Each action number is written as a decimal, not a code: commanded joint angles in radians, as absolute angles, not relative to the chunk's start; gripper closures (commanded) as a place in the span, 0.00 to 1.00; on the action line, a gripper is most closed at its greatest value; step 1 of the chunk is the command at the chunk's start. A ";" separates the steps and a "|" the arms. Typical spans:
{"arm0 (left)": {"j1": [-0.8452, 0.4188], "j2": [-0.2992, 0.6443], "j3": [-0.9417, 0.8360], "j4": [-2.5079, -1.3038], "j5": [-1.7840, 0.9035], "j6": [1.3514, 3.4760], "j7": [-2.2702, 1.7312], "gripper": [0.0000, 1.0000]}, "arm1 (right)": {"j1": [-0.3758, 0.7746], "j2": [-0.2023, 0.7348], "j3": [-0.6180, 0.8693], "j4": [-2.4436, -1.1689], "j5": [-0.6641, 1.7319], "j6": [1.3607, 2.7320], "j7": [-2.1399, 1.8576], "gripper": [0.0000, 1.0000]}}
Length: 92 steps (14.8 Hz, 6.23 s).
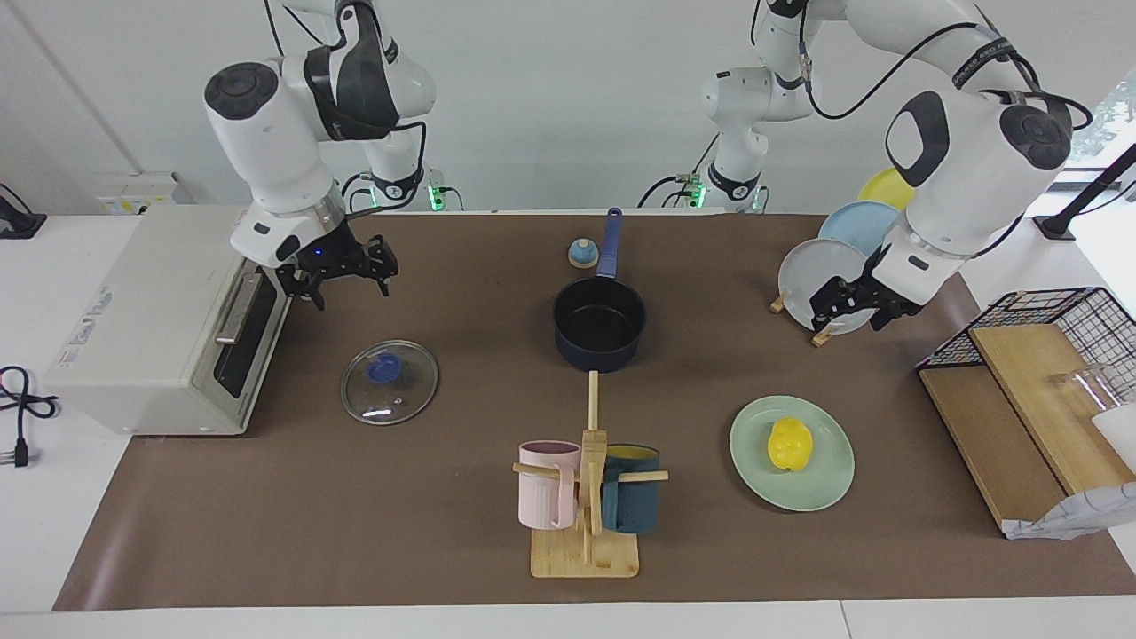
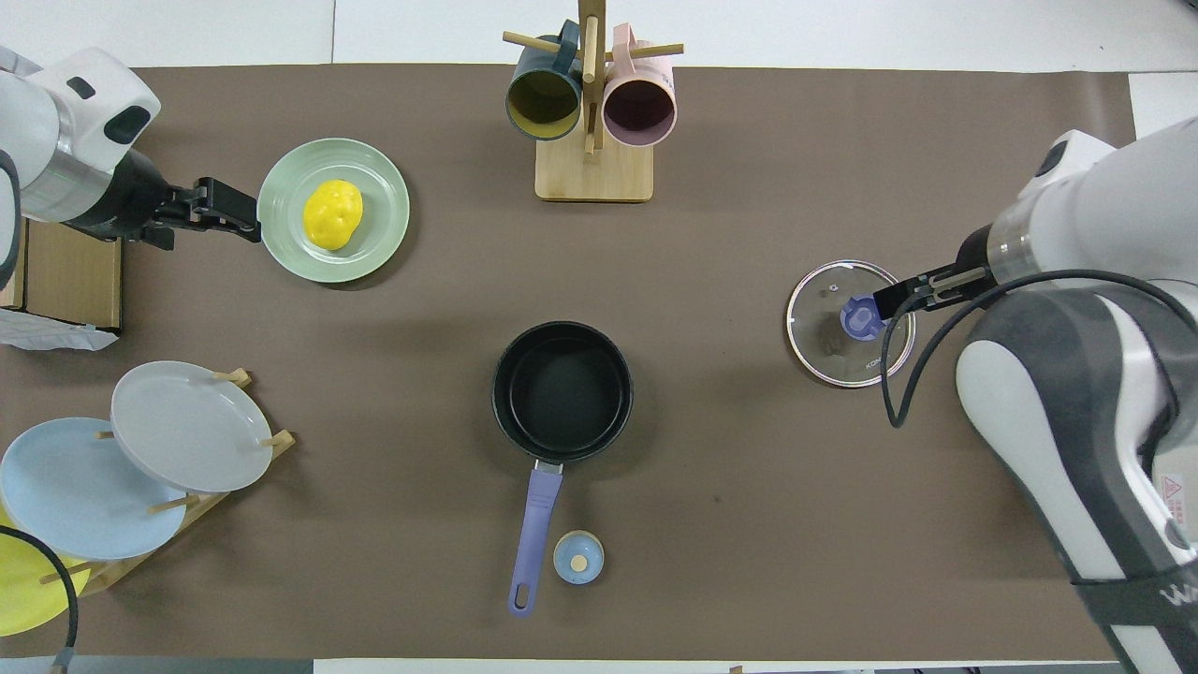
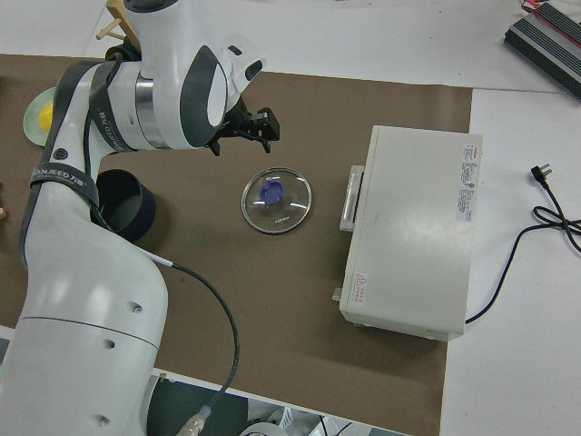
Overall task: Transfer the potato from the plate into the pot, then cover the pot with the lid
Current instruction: 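Reach the left gripper to the yellow potato while the right gripper reaches the lid, then close the left gripper on the potato while the right gripper grasps the lid knob, then carry the potato with the left gripper over the black saucepan, then lower the potato into the saucepan and open the left gripper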
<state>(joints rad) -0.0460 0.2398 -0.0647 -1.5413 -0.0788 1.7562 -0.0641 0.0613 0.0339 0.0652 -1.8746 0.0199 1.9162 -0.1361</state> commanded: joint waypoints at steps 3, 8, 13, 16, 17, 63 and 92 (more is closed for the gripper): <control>-0.057 0.343 -0.063 -1.503 -0.086 1.845 -0.031 0.00 | 0.069 0.054 0.064 -2.074 0.043 2.166 -0.222 0.00; -0.058 0.422 -0.061 -1.502 -0.077 1.910 0.055 0.00 | 0.064 0.086 0.064 -2.152 0.043 2.309 -0.219 0.00; -0.089 0.497 -0.063 -1.502 -0.029 1.992 0.060 0.00 | 0.049 0.132 0.063 -2.154 0.041 2.336 -0.221 0.00; -0.091 0.523 -0.064 -1.500 -0.028 2.000 0.064 0.00 | 0.048 0.153 0.063 -2.154 0.041 2.341 -0.206 0.00; -0.092 0.529 -0.064 -1.502 -0.023 2.009 0.078 0.00 | 0.048 0.153 0.063 -2.154 0.041 2.341 -0.199 0.01; -0.216 0.209 -0.066 -1.546 -0.075 1.695 -0.207 1.00 | 0.090 0.187 0.066 -1.895 0.026 2.010 -0.201 1.00; -0.664 0.107 -0.061 -2.158 0.003 2.434 -0.864 1.00 | 0.097 0.120 0.061 -1.560 -0.012 1.566 -0.130 1.00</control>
<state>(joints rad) -0.6393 0.1017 -0.0780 -2.1355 -0.0229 2.3831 -0.8277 0.1024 0.1323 0.0546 -1.5486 0.0000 1.5556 -0.1461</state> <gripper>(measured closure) 0.330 0.339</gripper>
